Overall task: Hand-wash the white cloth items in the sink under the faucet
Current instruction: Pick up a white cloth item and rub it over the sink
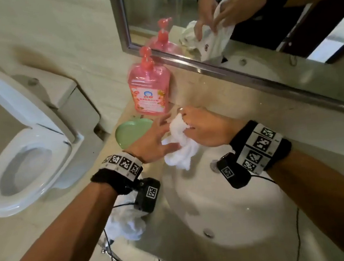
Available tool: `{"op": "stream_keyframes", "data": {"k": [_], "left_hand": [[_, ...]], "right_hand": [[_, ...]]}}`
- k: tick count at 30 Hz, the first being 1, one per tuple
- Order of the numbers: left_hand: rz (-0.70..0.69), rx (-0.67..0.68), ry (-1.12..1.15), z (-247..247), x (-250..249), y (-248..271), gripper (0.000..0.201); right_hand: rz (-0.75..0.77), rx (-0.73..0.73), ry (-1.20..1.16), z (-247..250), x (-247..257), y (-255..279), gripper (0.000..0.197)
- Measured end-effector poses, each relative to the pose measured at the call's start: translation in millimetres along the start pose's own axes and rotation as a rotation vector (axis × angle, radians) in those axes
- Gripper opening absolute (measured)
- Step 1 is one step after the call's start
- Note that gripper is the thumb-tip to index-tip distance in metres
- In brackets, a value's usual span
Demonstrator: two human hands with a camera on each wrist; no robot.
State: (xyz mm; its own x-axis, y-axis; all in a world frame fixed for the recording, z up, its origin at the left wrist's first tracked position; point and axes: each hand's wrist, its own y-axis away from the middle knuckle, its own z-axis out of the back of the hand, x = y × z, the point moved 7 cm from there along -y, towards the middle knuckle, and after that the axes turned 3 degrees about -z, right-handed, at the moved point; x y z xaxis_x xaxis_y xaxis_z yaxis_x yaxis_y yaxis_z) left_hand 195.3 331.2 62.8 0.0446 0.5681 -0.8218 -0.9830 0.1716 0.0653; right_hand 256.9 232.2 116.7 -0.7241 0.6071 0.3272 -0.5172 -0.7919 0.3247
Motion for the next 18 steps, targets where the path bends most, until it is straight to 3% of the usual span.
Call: {"op": "stream_keyframes", "data": {"k": [2, 6, 9, 12, 15, 18], "left_hand": [[0.042, 0.034, 0.063, -3.2, -8.1, -8.7, 0.053], [0.082, -0.071, 0.154, 2.3, -15.2, -16.1, 0.041], [0.094, -0.137, 0.247, -0.9, -30.2, -22.4, 0.032], [0.196, -0.194, 0.408, -12.1, -55.6, -30.9, 0.040], [0.311, -0.284, 0.654, -22.1, -80.9, -47.5, 0.048], [0.335, -0.427, 0.739, -21.7, -104.6, -51.8, 0.031]], "right_hand": [[-0.059, -0.063, -0.137, 18.4, -15.2, 24.8, 0.027], [-0.197, -0.275, -0.371, 44.7, -59.9, 66.9, 0.019], [-0.353, -0.347, -0.570, 37.3, -99.0, 86.1, 0.032], [-0.500, -0.520, -0.817, 24.1, -116.0, 97.8, 0.027], [-0.377, -0.611, -0.975, 8.3, -80.0, 89.9, 0.021], [-0.297, -0.696, -0.934, 22.6, -55.8, 77.6, 0.030]]}}
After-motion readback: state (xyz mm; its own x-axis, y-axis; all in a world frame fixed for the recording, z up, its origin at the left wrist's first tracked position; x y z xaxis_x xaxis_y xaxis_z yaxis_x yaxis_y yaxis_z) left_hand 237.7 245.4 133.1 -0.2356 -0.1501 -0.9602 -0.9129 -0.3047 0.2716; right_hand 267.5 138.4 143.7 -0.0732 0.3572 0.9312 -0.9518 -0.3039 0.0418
